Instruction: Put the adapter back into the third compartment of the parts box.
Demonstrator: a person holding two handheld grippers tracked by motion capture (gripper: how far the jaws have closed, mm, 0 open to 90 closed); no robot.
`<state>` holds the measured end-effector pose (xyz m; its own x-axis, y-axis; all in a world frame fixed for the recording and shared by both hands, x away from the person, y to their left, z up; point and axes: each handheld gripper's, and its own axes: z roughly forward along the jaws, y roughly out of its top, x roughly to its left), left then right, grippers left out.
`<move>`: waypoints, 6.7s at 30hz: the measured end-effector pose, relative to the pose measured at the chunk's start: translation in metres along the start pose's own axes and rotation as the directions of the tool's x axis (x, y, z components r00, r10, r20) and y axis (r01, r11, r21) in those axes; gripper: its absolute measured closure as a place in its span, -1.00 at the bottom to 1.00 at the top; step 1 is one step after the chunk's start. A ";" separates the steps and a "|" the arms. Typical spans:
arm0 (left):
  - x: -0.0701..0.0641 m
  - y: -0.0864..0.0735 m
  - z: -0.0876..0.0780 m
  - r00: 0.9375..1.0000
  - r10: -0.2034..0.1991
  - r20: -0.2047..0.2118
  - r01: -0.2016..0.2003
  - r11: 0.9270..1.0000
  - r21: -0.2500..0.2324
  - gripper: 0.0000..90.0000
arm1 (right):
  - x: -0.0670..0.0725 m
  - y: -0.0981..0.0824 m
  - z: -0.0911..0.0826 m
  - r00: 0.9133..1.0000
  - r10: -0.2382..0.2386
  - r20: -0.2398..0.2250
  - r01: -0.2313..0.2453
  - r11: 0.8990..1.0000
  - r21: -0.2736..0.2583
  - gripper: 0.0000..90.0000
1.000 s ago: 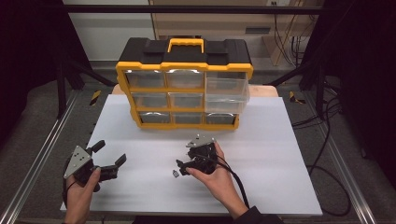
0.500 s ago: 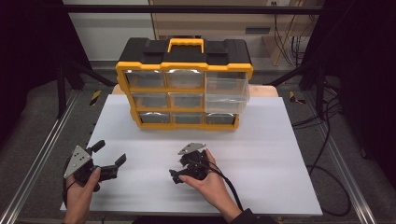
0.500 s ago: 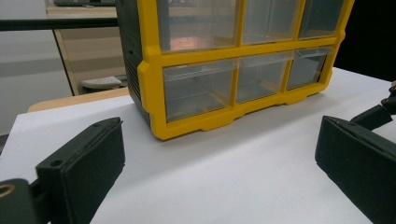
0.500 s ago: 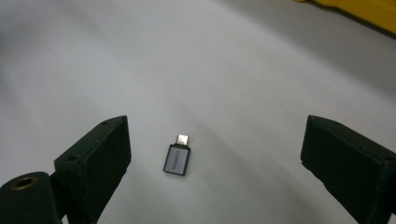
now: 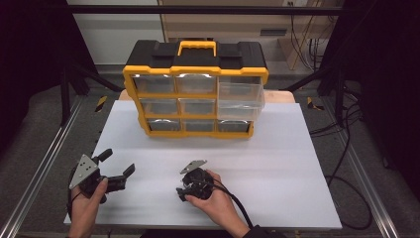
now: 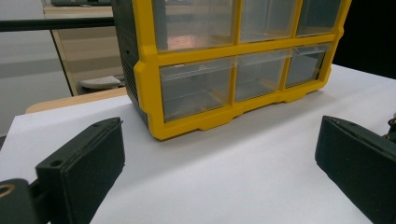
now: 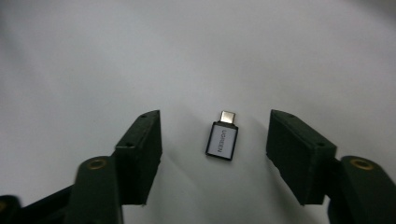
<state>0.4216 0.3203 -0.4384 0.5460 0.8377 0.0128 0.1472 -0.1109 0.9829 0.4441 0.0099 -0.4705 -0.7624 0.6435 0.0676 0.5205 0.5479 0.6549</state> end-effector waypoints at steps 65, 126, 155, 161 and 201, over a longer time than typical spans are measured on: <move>-0.004 0.004 0.003 1.000 0.014 0.020 -0.013 0.999 -0.048 -0.97 | -0.068 -0.025 -0.065 0.987 0.081 0.143 -0.043 0.967 -0.252 0.71; 0.001 0.000 -0.001 0.999 -0.032 0.020 0.033 0.998 -0.053 -0.97 | -0.104 -0.018 -0.153 0.970 0.179 0.162 -0.080 0.872 -0.482 0.71; 0.000 0.000 -0.004 1.000 -0.024 0.015 0.025 0.997 -0.067 -0.97 | -0.097 -0.007 -0.183 0.976 0.150 0.157 -0.056 0.873 -0.484 0.71; -0.001 0.001 -0.004 1.000 -0.022 0.022 0.023 0.997 -0.067 -0.97 | -0.092 -0.003 -0.191 0.979 0.135 0.154 -0.043 0.870 -0.491 0.71; -0.003 0.001 -0.003 1.000 -0.011 0.025 0.013 0.998 -0.056 -0.97 | -0.074 0.057 -0.246 0.985 0.110 0.132 -0.012 0.808 -0.589 0.71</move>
<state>0.4174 0.3197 -0.4373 0.5651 0.8250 -0.0030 0.1077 -0.0702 0.9917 0.4354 -0.1382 -0.2531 -0.6431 0.7648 0.0399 0.2036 0.1205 0.9716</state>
